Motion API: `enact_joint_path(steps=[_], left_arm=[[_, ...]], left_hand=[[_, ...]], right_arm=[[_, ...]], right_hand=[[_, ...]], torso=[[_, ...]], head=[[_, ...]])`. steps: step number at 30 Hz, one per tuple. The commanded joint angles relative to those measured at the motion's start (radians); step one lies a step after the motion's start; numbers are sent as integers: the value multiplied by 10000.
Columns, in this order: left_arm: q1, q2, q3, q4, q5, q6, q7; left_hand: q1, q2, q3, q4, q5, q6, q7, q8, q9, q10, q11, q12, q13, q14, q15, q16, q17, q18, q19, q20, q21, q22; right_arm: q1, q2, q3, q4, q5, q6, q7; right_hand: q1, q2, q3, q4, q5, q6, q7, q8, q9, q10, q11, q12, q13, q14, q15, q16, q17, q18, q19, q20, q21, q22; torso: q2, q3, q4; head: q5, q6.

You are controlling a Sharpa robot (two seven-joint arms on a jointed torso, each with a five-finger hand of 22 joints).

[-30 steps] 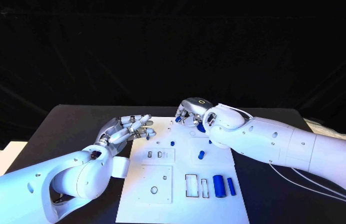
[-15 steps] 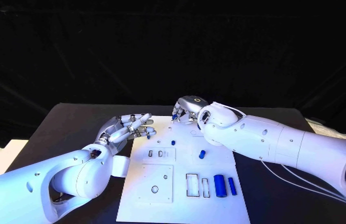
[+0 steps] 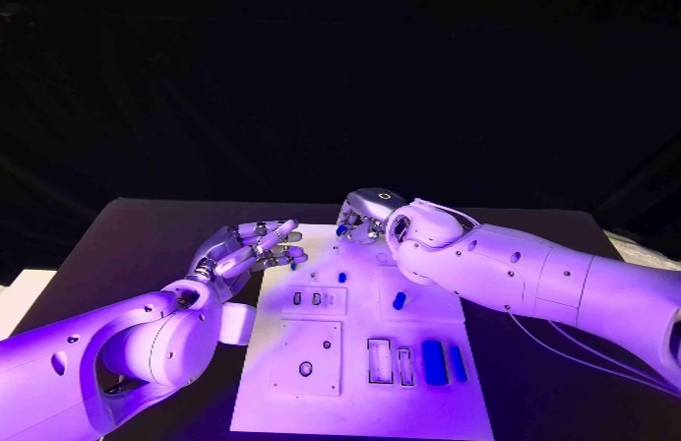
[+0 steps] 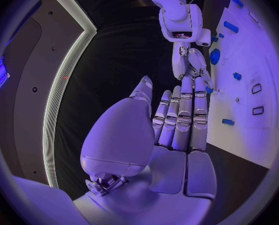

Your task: Assemble the parts on the task board

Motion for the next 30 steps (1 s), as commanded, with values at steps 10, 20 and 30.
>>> enact_joint_path(steps=[10, 20, 30], left_arm=[[37, 14, 9, 42, 10, 186, 67], [55, 12, 9, 36, 10, 210, 58], [56, 8, 9, 11, 10, 218, 46]], left_hand=[[37, 75, 18, -53, -19, -1, 71, -69, -4, -23, 65, -33, -7, -84, 19, -40, 8, 92, -61, 20, -42, -9], [41, 76, 21, -63, -20, 0, 71, -72, -4, -22, 65, -37, -7, -87, 20, -48, 15, 93, -65, 21, -46, -11], [41, 76, 21, -63, -20, 0, 71, -72, -4, -22, 65, -37, -7, -87, 20, -48, 15, 93, -65, 21, -46, -11]], right_arm=[[-16, 236, -6, -253, -238, 408, -341], [-22, 230, -13, -221, -575, 473, -845], [-40, 137, -14, -76, -628, 188, -842]], right_hand=[[-22, -148, 86, 67, -65, 3, 13, -2, 65, -78, 88, -72, -21, 269, 18, 55, 0, -92, -52, 49, 32, -25], [-29, -194, 108, 88, -81, -18, 23, -19, 66, -140, 103, -83, -25, 251, 32, 40, -40, -85, -87, 62, 21, -56], [-17, -207, 121, 87, -80, -12, 24, -18, 69, -143, 102, -77, -23, 248, 34, 45, -36, -84, -93, 65, 26, -53]], torso=[[11, -29, 30], [26, -40, 32], [39, -41, 50]], head=[[-6, -38], [-19, -67], [-29, -90]])
